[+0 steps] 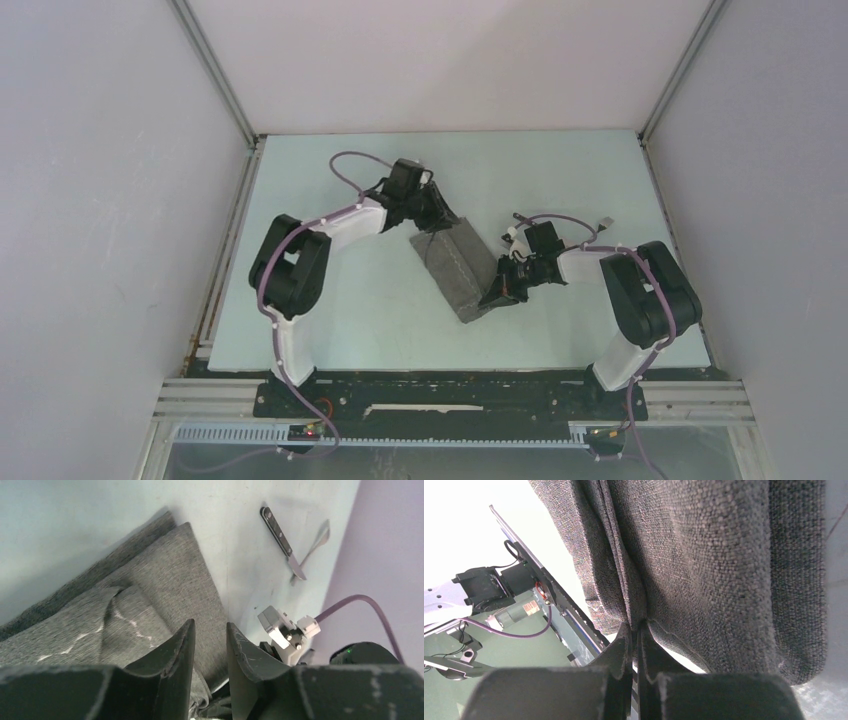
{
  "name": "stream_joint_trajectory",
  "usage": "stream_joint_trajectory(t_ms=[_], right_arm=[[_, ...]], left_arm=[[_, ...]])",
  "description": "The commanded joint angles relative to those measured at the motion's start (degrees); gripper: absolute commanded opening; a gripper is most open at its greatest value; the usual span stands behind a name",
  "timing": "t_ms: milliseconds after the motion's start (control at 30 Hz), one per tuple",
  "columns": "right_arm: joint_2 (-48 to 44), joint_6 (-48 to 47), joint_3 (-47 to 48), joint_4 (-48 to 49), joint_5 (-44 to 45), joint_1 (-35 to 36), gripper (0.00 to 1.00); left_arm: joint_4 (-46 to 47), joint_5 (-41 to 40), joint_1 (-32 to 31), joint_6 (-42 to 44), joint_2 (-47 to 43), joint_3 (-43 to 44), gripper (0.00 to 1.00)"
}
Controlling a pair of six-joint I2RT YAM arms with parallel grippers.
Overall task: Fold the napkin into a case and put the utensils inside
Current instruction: Fold the lower triangle-folded napkin at the center of the board, then smooth out the 2/3-rectangle-folded napkin at the center of the board.
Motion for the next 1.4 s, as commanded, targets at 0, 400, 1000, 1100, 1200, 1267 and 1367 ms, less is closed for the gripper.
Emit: stream_joint_trajectory(t_ms=[0, 400, 1000, 1100, 1200, 1267, 1367], right_arm=[[-1.1, -1.1, 1.4, -1.0, 0.4, 0.1, 0.00], [-2.7, -0.9, 1.3, -1.7, 1.4, 1.2, 0.00], [-2.9, -0.7, 1.3, -2.5, 2.8, 3.3, 0.00], [-2.5, -0.7, 1.2, -2.2, 3.0, 3.3, 0.00], [-1.9, -0.5, 1.0, -1.8, 3.1, 3.3, 0.00], [-1.4, -0.4, 1.0, -1.3, 3.0, 3.2, 0.00], [-0.7, -0.4, 1.0, -0.9, 2.9, 3.0, 0.00]], left_arm=[[-18.4, -14.2, -4.6, 7.9, 3.2, 12.5, 0.33], [-34.8, -21.9, -6.4, 12.4, 14.5, 27.3, 0.27], [-40.5, -31.5, -6.1, 16.0, 9.5, 26.7, 0.26], [-38.9, -31.3, -6.0, 16.0, 8.5, 24.8, 0.26], [-37.0, -30.4, -5.8, 16.0, 8.1, 23.2, 0.26], [-36.7, -29.9, -5.7, 16.2, 8.2, 23.2, 0.29], [-35.1, -28.9, -5.6, 17.3, 7.4, 23.2, 0.37]])
